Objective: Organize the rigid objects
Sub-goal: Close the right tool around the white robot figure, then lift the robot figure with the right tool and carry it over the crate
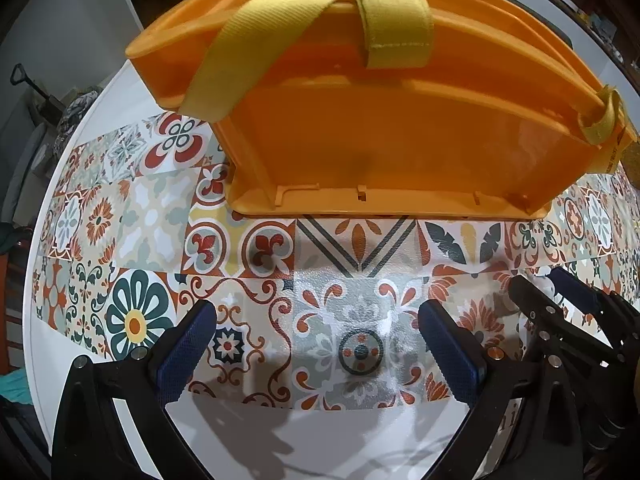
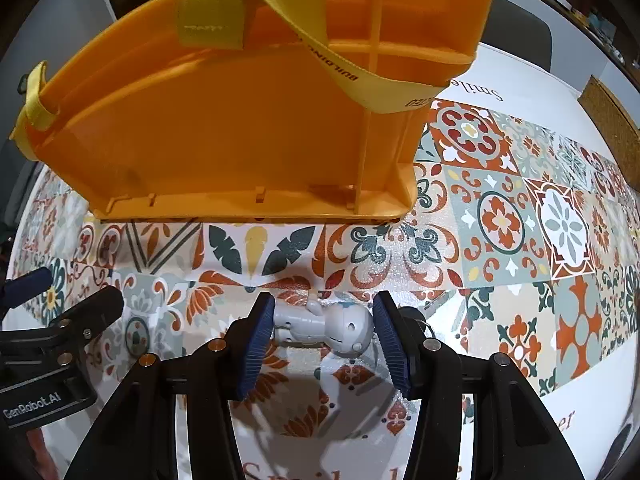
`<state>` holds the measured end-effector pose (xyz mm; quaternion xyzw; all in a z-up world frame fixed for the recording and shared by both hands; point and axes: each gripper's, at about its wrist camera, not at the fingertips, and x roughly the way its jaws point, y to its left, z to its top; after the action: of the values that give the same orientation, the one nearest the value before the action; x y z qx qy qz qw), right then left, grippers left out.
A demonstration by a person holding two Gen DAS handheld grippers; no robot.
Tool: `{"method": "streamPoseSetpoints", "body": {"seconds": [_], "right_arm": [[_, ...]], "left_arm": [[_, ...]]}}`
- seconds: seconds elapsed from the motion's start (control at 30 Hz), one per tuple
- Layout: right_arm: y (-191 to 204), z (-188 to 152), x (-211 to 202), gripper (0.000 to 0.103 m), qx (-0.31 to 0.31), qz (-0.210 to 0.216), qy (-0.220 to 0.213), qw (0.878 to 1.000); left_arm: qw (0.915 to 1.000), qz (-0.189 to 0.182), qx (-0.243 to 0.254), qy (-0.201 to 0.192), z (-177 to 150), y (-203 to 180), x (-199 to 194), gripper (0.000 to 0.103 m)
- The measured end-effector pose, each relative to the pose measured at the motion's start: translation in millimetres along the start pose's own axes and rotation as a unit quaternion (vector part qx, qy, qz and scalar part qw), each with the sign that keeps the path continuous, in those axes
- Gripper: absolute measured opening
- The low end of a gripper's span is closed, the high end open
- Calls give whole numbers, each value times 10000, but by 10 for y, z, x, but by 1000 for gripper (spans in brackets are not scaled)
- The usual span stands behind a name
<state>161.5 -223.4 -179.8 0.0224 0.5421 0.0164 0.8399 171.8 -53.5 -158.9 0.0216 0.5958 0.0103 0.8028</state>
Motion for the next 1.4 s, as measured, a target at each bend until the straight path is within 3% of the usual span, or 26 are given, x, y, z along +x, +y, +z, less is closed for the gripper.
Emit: {"method": "streamPoseSetpoints", "body": {"seconds": [0.53, 1.17, 1.4], "right_arm": [[54, -114, -666, 51, 78, 121, -433, 9990], [235, 130, -1378, 51, -86, 285, -1067, 9938], [328, 271, -1567, 51, -178, 357, -1279, 9910]], "left_arm": [[9992, -159, 109, -356, 8, 32, -413, 103], [9930, -316, 319, -1093, 122, 217, -1060, 103], [9911, -562, 204, -1193, 238, 324, -1238, 103]]}}
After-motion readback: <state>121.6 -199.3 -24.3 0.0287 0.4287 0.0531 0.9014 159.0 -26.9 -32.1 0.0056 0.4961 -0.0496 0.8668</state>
